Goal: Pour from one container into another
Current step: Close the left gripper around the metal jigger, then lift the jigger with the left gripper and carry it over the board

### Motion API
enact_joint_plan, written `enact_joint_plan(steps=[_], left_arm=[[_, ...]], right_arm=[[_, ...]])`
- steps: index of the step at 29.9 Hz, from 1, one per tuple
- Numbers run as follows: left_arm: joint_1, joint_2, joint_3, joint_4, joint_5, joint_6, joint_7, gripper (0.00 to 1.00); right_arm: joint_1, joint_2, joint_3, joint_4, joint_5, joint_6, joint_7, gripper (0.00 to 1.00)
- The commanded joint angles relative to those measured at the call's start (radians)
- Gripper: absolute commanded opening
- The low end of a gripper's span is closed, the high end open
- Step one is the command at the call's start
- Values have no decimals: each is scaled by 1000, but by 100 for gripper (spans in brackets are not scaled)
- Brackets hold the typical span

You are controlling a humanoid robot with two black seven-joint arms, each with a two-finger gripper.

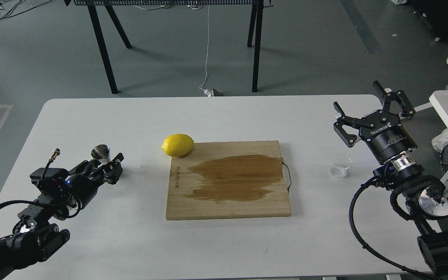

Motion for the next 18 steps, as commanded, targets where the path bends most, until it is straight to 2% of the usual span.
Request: enact_joint_plan(steps=[1,4,9,18], left_arm=[[-22,-3,70,37,-7,0,0,38],[-24,-7,80,60,-7,2,0,30],[-27,-7,80,60,-9,6,0,25],[-30,-6,80,60,-9,11,0,8]], right_arm=[[-1,2,0,0,0,0,0,99],[0,2,0,-2,0,0,0,99],[-1,2,0,-2,0,0,0,99],[-1,2,0,-3,-2,0,0,99]])
